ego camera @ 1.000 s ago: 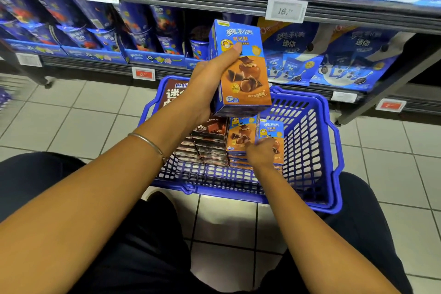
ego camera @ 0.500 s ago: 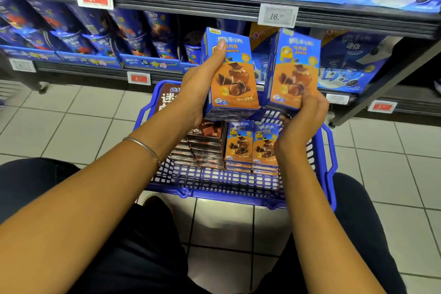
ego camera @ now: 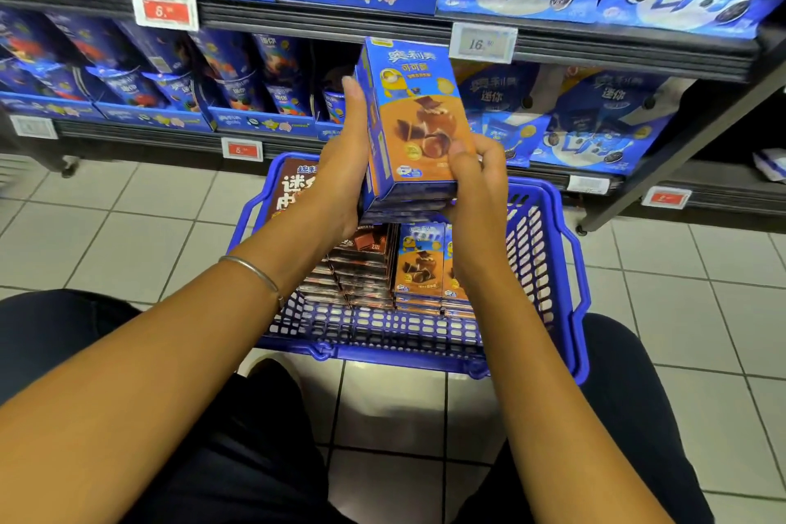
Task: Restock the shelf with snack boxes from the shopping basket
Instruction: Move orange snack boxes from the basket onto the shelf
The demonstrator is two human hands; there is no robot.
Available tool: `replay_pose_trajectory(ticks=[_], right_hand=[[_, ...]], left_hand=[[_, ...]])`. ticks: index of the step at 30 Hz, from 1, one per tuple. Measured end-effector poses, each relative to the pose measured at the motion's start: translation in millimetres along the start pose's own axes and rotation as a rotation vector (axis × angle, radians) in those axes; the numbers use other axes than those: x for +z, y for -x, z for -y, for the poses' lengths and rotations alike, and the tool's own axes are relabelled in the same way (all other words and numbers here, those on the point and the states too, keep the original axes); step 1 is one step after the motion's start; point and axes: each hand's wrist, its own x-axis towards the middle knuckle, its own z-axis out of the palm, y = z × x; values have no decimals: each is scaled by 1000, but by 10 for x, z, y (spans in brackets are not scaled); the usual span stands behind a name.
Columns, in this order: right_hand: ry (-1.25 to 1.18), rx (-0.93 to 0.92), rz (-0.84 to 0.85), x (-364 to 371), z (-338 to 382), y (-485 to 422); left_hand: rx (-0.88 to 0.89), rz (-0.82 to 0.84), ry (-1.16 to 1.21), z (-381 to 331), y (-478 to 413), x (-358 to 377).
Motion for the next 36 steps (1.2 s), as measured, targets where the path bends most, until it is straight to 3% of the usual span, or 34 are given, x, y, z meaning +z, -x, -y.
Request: replay_pose_trajectory(ticks=[5, 9, 12, 14, 18, 21, 25, 29, 33, 36], right_hand=[[25, -6, 45, -4, 32, 16], [-31, 17, 99, -139, -5, -115], [-89, 111, -43, -287, -215, -309], [59, 180, -121, -380, -507, -410], [424, 452, -33, -595, -1324, -520], [655, 651, -113, -801, -1797, -549], [633, 735, -148, -1013, -2152, -599], [629, 736, -135, -1014, -2245, -604], [850, 657, -240, -1007, -2217, -594], [690, 551, -294, -1017, -2102, -607]], left_hand=[[-13, 1, 52, 14, -1, 13], [-48, 94, 184, 6, 53, 5], [-60, 103, 250, -18, 78, -10], [-55, 93, 262, -31, 82, -16], [-71, 74, 271, -28, 97, -22], [-89, 87, 299, -22, 100, -22], [-101, 85, 315, -20, 90, -31], [-106, 83, 314, -9, 85, -43], [-108, 69, 298, -10, 74, -38], [-114, 62, 289, -5, 75, -41]])
